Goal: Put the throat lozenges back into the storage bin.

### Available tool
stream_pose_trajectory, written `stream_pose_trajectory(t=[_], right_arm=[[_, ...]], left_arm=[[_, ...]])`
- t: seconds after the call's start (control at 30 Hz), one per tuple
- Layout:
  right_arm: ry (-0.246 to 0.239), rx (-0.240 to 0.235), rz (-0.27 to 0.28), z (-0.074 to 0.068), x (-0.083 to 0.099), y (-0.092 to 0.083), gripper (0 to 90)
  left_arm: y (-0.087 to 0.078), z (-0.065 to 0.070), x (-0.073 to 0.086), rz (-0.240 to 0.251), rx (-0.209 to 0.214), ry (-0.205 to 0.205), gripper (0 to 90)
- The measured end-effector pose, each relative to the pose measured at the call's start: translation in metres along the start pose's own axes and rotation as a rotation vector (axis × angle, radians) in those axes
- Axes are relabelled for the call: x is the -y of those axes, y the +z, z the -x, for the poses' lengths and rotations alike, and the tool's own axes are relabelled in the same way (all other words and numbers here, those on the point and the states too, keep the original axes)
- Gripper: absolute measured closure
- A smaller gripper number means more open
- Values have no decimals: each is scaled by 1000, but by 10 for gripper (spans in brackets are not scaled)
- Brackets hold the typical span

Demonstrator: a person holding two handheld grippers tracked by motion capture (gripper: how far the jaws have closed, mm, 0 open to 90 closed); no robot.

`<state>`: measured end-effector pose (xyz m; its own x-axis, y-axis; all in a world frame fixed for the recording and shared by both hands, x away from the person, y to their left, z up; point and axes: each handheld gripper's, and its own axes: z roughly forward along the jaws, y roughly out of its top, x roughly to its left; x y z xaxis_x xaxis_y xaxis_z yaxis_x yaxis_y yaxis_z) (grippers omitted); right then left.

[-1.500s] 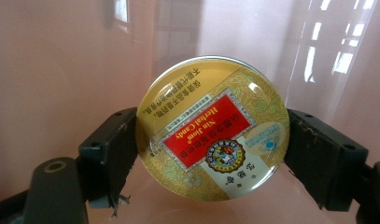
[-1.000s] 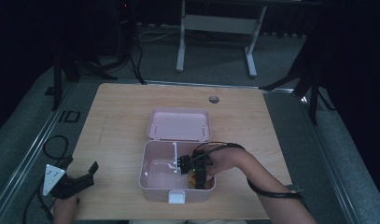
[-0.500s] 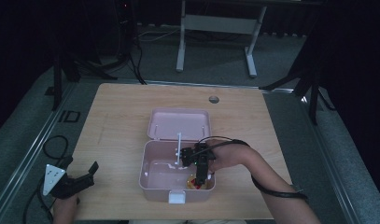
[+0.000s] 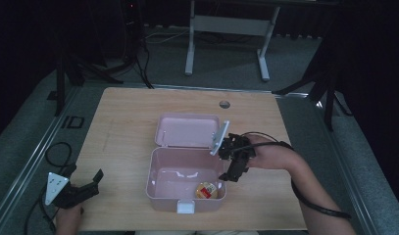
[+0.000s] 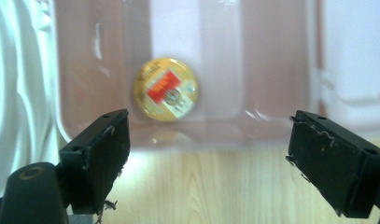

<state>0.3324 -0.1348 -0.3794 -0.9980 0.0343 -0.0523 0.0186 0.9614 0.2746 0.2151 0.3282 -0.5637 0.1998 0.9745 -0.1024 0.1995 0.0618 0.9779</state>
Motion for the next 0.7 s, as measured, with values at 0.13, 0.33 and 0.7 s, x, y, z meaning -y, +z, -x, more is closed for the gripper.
stream_pose_trajectory(t=[0.13,0.33,0.7], right_arm=[[77,55,60,8,34,-7,125],[152,80,117,17,68,14,119],[346,254,250,30,119,80,115]], left_arm=[[0,0,0,-2,0,2,4],[0,0,0,0,-1,2,4],[0,0,0,1,1,1,4]])
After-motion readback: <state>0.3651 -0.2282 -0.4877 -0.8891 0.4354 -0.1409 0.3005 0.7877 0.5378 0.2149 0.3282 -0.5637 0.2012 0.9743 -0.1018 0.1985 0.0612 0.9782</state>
